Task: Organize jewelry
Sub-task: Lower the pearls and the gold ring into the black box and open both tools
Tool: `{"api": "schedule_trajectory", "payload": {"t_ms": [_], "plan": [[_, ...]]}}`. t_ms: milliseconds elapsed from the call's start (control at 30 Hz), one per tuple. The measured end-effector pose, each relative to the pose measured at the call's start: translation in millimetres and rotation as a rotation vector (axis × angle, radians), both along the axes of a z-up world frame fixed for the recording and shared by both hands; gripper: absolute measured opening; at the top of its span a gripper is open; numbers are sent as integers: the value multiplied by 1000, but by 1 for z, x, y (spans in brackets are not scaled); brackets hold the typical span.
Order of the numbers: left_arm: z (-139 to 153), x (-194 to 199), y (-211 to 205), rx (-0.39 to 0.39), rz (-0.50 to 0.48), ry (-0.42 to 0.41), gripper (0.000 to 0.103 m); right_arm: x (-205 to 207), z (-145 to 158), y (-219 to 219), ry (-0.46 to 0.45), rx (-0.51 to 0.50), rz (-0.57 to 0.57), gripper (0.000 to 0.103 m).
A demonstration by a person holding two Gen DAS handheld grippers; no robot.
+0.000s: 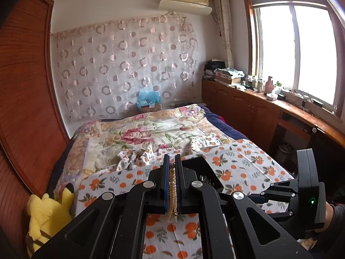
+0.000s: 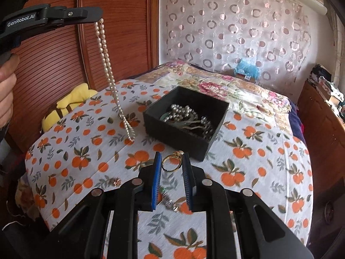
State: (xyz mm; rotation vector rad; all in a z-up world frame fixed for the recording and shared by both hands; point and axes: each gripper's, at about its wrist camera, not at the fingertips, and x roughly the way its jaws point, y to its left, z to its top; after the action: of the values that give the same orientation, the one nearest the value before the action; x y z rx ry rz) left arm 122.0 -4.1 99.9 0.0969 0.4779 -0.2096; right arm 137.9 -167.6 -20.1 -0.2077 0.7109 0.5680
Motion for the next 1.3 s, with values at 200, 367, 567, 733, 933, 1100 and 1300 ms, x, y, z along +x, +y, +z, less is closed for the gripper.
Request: {"api": "schedule_trajectory", "payload": {"t_ms": [200,367,567,733,933,1100,1300], "plan": [[20,18,-7,12,10,-33,4,25,10,-4,-16,-1,-24,21],[39,37,-11,-6,17,-45,4,48,19,-3,-28,6,-26,21],[57,51,-18,-16,9,-67,4,71,19,3,-26,1,-28,21],[44,63,-28,0,6,-42,4,87,7,8,-7,-9,-24,21],[4,80,-29,-4,8,36,4,104,-17,12,50,-12,-19,21],[-18,90,-26,-1,16,78,4,107,-28,13,74,11,-17,21],[-46,96,-24,9,15,129,4,103,-24,7,61,60,-4,22]]}}
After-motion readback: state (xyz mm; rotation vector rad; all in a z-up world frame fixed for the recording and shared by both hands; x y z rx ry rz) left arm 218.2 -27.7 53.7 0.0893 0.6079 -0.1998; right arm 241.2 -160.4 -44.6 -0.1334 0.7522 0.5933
